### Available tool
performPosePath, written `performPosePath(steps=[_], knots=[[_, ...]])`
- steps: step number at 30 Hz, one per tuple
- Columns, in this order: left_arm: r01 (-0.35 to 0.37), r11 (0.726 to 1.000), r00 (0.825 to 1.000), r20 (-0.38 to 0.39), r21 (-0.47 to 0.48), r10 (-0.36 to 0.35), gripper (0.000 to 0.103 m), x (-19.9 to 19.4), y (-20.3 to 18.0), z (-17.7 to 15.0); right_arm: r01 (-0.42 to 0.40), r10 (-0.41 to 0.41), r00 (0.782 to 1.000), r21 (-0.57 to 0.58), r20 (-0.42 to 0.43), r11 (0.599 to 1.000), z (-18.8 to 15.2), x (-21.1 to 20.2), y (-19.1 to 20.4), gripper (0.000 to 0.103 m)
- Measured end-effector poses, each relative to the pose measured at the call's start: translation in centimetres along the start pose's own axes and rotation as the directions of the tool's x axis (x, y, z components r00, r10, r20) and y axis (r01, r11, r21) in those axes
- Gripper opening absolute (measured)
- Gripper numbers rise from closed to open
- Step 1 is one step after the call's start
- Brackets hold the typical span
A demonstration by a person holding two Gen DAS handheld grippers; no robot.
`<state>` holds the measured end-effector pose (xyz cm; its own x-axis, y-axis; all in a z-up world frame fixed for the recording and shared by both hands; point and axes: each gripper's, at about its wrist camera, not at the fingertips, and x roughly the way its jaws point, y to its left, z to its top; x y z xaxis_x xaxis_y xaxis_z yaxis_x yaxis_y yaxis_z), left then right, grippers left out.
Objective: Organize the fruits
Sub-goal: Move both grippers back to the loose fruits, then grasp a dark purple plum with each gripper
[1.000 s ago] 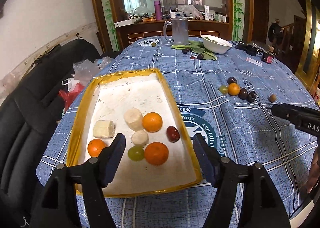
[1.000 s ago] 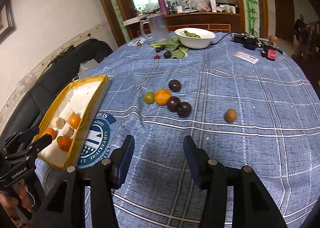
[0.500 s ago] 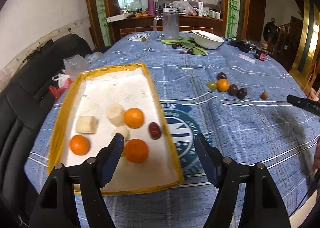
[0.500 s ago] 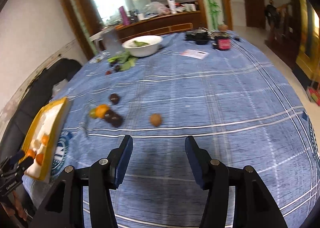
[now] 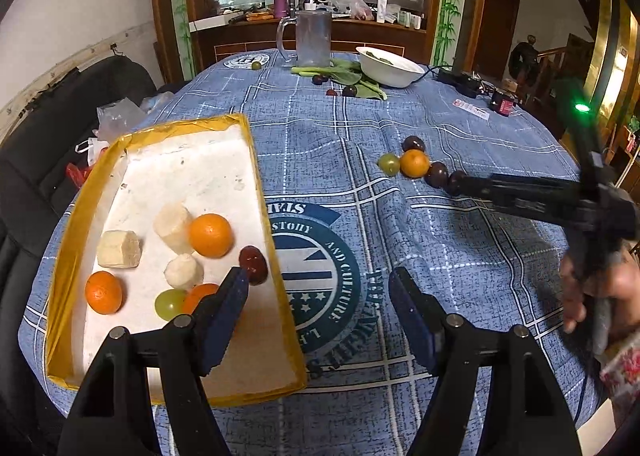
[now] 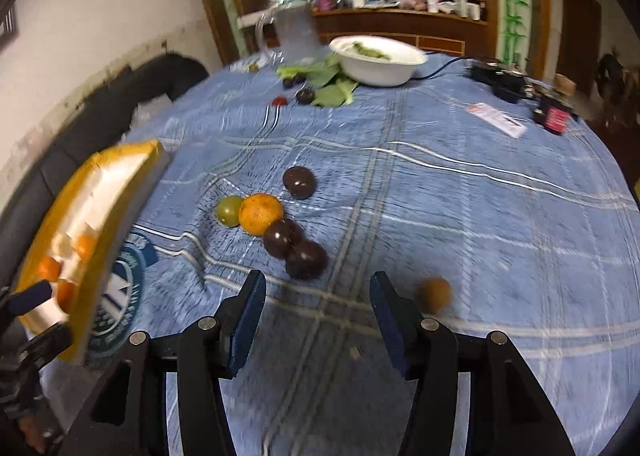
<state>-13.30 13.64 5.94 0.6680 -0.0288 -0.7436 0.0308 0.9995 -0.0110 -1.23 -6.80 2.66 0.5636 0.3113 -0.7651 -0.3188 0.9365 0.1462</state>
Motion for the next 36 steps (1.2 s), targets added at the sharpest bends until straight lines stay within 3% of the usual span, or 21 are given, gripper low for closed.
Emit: performPosePath(steps=[2, 4, 9, 14, 17, 18, 21, 25, 31, 36], knots=[[-0.003, 1.0, 1.0, 0.0, -0.003, 0.003, 0.072, 0.0, 0.3, 0.1, -0.006, 0.006, 1.0, -0.003, -0.007, 1.0, 0.3, 0.8, 0.3, 0.055], [0.016, 1.0, 1.0, -0.004, -0.02, -0.016, 0.072, 0.1, 0.8, 0.4, -0.021, 0.021, 1.0, -0.01, -0.016, 1.0, 0.3, 1.3, 0.5, 0.036], [0.066, 0.997, 0.998, 0.002, -0.046, -0.066, 0.072, 0.9, 0.4, 2.5, -0.021, 0.021, 1.0, -0.008, 0.011, 1.0, -0.1, 1.1, 0.6, 0.025], [0.111, 0.994, 0.994, -0.017, -0.008, -0.111, 0.072, 2.7, -1.7, 5.2, -0.104, 0.1, 0.994, 0.113, 0.036, 0.988, -0.5, 0.8, -2.0, 0.025], [0.119, 0.991, 0.993, -0.028, 0.066, -0.118, 0.071, 4.1, -3.8, 6.9, -0.1, 0.092, 0.994, 0.128, 0.066, 0.987, -0.4, 0.0, -3.0, 0.025], [0.128, 0.987, 0.991, -0.035, 0.096, -0.126, 0.066, 4.6, -4.5, 7.4, -0.104, 0.095, 0.993, 0.139, 0.069, 0.985, -0.3, -0.1, -3.3, 0.025], [0.128, 0.971, 0.991, -0.074, 0.203, -0.115, 0.052, 6.7, -6.7, 8.7, -0.133, 0.12, 0.99, 0.2, 0.078, 0.971, -0.1, -0.4, -4.7, 0.025], [0.157, 0.933, 0.986, -0.099, 0.325, -0.131, 0.052, 9.7, -9.0, 10.3, -0.163, 0.145, 0.986, 0.265, 0.085, 0.95, 0.0, -0.5, -6.0, 0.025], [0.194, 0.946, 0.977, -0.139, 0.258, -0.162, 0.052, 13.6, -9.9, 13.7, -0.194, 0.172, 0.98, 0.296, 0.097, 0.935, 0.1, -0.8, -6.5, 0.026], [0.187, 0.941, 0.973, -0.183, 0.283, -0.138, 0.051, 16.8, -11.6, 13.5, -0.192, 0.175, 0.981, 0.282, 0.085, 0.94, 0.1, -0.7, -6.0, 0.026]])
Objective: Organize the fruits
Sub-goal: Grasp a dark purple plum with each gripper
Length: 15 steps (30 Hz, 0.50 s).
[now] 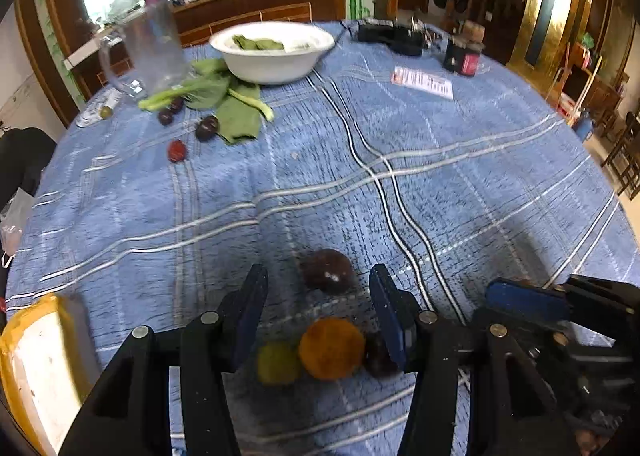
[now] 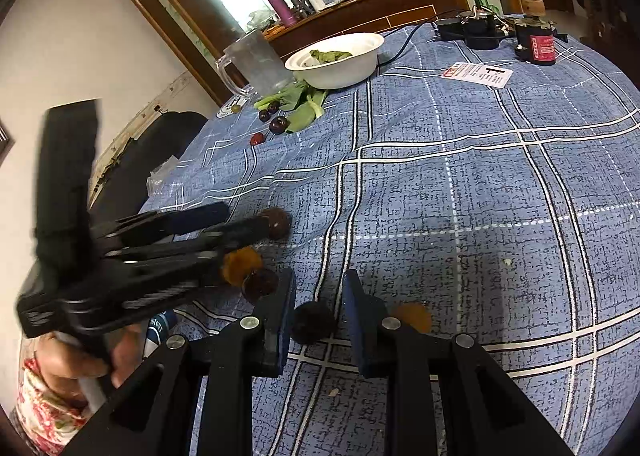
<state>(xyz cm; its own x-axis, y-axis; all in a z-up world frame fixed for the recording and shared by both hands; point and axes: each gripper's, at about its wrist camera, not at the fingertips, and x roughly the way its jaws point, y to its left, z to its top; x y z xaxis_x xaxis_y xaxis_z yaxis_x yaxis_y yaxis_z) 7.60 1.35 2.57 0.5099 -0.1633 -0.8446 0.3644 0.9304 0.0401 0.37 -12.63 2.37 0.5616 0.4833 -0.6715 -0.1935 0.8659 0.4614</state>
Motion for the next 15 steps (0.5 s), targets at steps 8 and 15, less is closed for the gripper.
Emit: performPosePath(steps=[8, 15], knots=[[-0.008, 1.0, 1.0, 0.001, 0.012, 0.008, 0.023, 1.0, -0.3, -0.5, 0.04, -0.047, 0.996, -0.088, -0.081, 0.995, -0.7, 1.9, 1.5, 0.031], [-0.03, 0.999, 0.998, 0.048, 0.011, 0.03, 0.023, -1.2, -0.5, -0.7, 0.136, -0.152, 0.987, -0.233, -0.054, 0.963, -1.4, 2.1, 3.3, 0.027]])
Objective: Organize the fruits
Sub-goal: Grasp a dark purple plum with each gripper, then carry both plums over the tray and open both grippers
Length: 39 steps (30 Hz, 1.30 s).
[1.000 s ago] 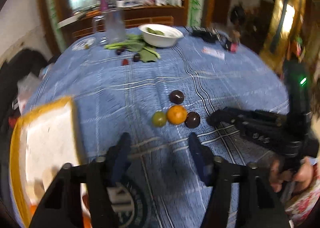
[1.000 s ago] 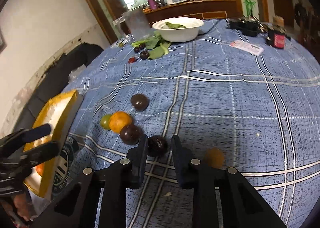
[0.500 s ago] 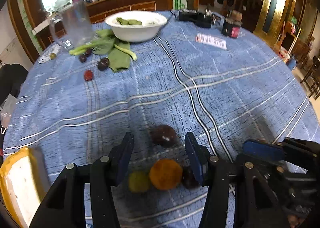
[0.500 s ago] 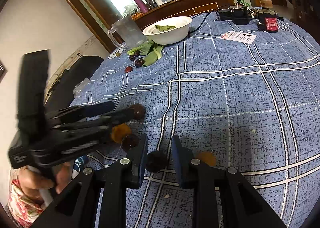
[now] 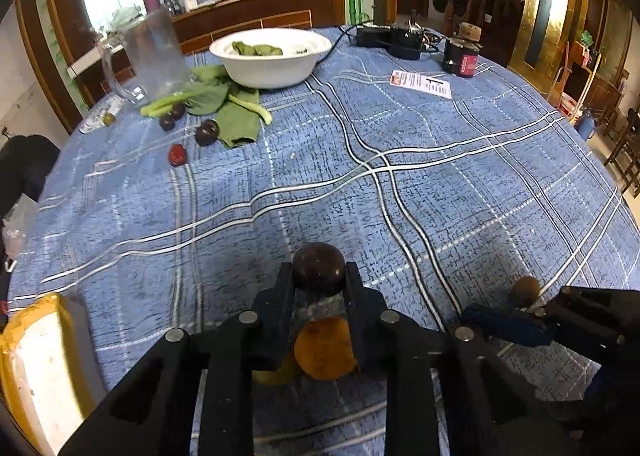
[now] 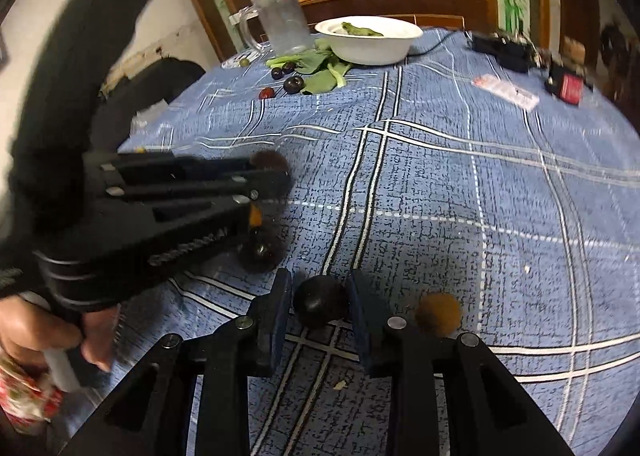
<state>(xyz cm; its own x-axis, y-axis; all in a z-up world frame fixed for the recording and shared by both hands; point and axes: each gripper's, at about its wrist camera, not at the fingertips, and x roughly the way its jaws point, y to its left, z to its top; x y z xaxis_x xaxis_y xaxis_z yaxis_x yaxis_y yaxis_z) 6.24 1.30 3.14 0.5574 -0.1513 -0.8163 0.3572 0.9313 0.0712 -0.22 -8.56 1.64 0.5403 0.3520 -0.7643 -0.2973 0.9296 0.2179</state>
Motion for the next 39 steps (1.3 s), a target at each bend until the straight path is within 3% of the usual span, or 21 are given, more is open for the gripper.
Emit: performPosePath(steps=[5, 11, 16, 23, 29, 39], knots=[[0.006, 0.999, 0.999, 0.045, -0.051, -0.004, 0.023, -3.1, 0.9, -1.2, -0.059, 0.056, 0.998, 0.074, 0.042, 0.995, 0.4, -0.7, -1.4, 0.026], [0.033, 0.976, 0.994, 0.112, -0.216, -0.009, 0.023, -8.1, 4.2, -4.5, -0.207, 0.191, 0.977, 0.195, 0.098, 0.959, 0.8, -1.4, -3.5, 0.026], [-0.014, 0.934, 0.989, 0.133, -0.356, 0.065, 0.023, -12.3, 7.5, -9.1, -0.263, 0.242, 0.963, 0.231, 0.115, 0.937, 0.7, -1.3, -3.9, 0.026], [-0.106, 0.86, 0.98, 0.094, -0.499, 0.176, 0.023, -15.9, 12.2, -16.3, -0.247, 0.223, 0.964, 0.182, 0.143, 0.952, 0.1, -2.4, -2.3, 0.026], [-0.148, 0.816, 0.971, 0.075, -0.558, 0.227, 0.023, -17.7, 15.0, -20.0, -0.281, 0.263, 0.957, 0.173, 0.12, 0.944, -0.8, -3.3, 1.2, 0.026], [-0.14, 0.806, 0.977, 0.052, -0.575, 0.207, 0.024, -17.3, 15.9, -22.8, -0.332, 0.333, 0.943, -0.042, 0.006, 0.942, 0.7, -2.8, 14.2, 0.027]])
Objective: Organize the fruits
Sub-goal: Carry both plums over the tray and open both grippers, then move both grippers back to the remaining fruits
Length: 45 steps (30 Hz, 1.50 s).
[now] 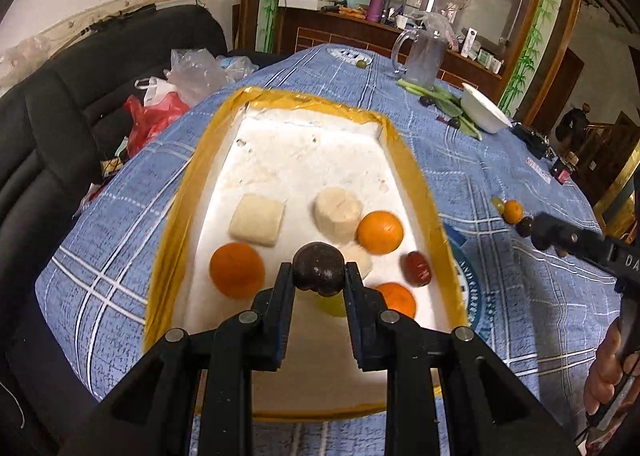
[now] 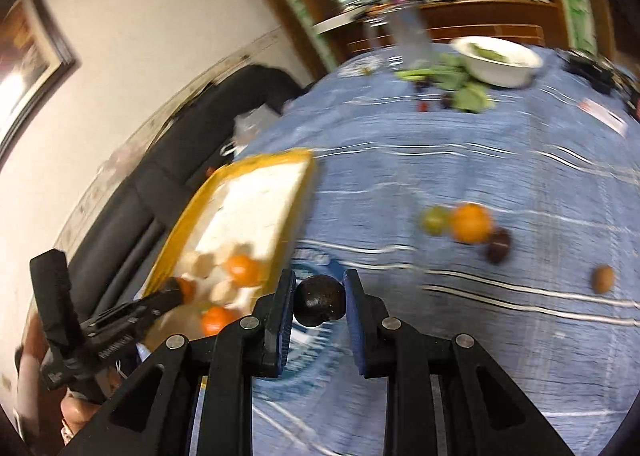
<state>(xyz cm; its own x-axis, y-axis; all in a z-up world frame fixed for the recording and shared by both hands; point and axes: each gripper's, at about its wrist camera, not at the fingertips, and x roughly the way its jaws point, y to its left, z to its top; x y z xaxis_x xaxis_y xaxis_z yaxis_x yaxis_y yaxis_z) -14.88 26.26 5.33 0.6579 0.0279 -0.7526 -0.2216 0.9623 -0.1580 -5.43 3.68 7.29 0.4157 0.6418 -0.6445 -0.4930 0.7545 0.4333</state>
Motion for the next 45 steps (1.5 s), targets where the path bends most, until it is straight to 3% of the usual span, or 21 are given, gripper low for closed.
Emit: performPosePath(steps=[6, 9, 16, 18, 22, 24, 27, 36, 39, 45], knots=[[0.048, 0.997, 0.998, -0.041, -0.059, -0.05, 0.024, 0.7, 1.3, -0.7, 0.017, -0.023, 0.997, -0.09, -0.069, 0.996, 1.3, 4.9, 4.6, 0.027], [0.046, 0.997, 0.998, -0.039, -0.059, -0.048, 0.024, 0.8, 1.3, -0.8, 0.069, -0.083, 0.992, -0.149, -0.09, 0.987, 2.0, 7.7, 6.3, 0.027], [0.079, 0.992, 0.996, -0.034, -0.096, -0.082, 0.027, 0.1, 2.3, -0.6, 0.151, -0.179, 0.975, -0.201, -0.128, 0.968, 3.4, 12.0, 6.9, 0.028], [0.083, 0.992, 0.996, -0.033, -0.095, -0.086, 0.038, 0.0, 2.4, -0.4, 0.156, -0.182, 0.973, -0.176, -0.144, 0.972, 3.7, 12.7, 6.6, 0.028], [0.11, 0.991, 0.993, -0.024, -0.08, -0.113, 0.046, -0.4, 2.1, -0.3, 0.149, -0.175, 0.971, -0.155, -0.165, 0.977, 3.9, 13.0, 6.3, 0.029], [0.104, 0.992, 0.994, -0.02, -0.067, -0.105, 0.057, -0.6, 1.8, -0.2, 0.153, -0.179, 0.971, -0.168, -0.156, 0.974, 3.9, 12.6, 6.7, 0.035], [0.088, 0.995, 0.996, -0.01, -0.041, -0.088, 0.059, -0.7, 1.3, -0.2, 0.16, -0.182, 0.976, -0.177, -0.116, 0.971, 4.0, 11.7, 7.0, 0.053], [0.062, 0.998, 0.998, -0.001, -0.003, -0.062, 0.06, -1.0, -0.1, -0.1, 0.156, -0.158, 0.987, -0.133, -0.006, 0.979, 1.6, 5.0, 6.1, 0.055], [0.033, 0.999, 0.999, 0.012, 0.036, -0.034, 0.06, -1.3, -1.2, -0.1, 0.215, -0.212, 0.977, -0.111, 0.036, 0.97, -0.4, 2.0, 4.6, 0.062], [0.034, 0.994, 0.999, 0.022, 0.1, -0.036, 0.064, -1.8, -3.7, -0.5, 0.282, -0.283, 0.957, 0.02, 0.062, 0.959, -3.5, -2.8, 0.4, 0.063]])
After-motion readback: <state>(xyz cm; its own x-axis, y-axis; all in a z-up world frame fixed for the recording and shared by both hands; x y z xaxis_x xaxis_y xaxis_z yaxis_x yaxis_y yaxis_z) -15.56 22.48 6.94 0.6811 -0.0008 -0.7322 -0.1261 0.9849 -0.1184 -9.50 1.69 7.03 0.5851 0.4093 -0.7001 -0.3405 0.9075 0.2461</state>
